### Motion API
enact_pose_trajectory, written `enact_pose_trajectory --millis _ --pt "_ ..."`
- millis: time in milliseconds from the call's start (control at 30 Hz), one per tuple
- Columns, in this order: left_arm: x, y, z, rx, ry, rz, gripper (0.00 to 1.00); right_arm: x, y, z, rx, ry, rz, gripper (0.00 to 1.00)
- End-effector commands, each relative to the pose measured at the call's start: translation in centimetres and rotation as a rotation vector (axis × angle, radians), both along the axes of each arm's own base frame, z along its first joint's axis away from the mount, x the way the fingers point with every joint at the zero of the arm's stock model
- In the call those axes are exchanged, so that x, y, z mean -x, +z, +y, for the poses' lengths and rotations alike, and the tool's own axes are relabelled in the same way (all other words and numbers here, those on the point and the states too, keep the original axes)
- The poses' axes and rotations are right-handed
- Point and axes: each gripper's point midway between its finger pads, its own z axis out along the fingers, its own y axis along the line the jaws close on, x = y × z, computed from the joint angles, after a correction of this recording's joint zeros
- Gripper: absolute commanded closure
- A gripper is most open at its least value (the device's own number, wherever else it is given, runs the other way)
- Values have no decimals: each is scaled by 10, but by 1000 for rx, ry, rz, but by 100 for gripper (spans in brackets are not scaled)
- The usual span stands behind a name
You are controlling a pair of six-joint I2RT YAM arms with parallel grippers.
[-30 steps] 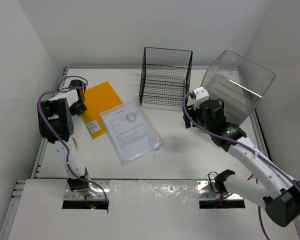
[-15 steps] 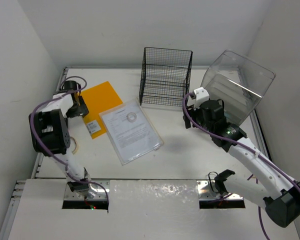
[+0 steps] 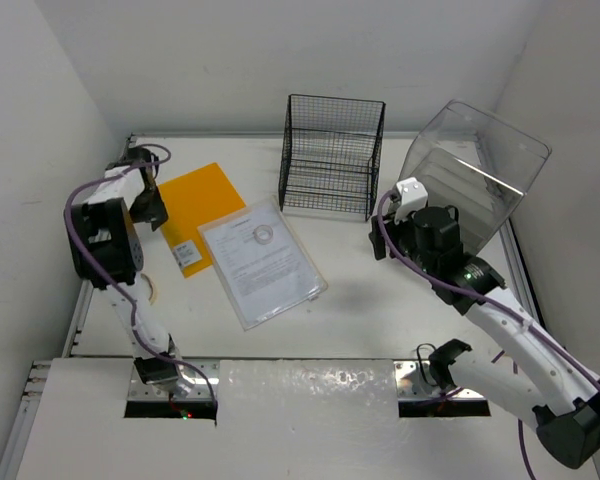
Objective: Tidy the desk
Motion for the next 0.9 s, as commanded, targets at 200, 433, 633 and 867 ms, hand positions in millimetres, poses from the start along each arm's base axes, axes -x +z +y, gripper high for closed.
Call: enact_pose_trajectory --millis 200,433,633,867 --pt "-7 -18 -11 63 217 -7 0 4 23 4 -88 -6 -70 32" --pt "-38 -29 -10 60 307 -65 0 -3 25 12 -81 0 -40 33" --pt "-59 -44 -12 135 360 -58 0 -4 27 14 -65 -13 -45 34" --pt "-68 -45 -12 171 323 -51 0 -4 23 15 -38 -12 -39 33"
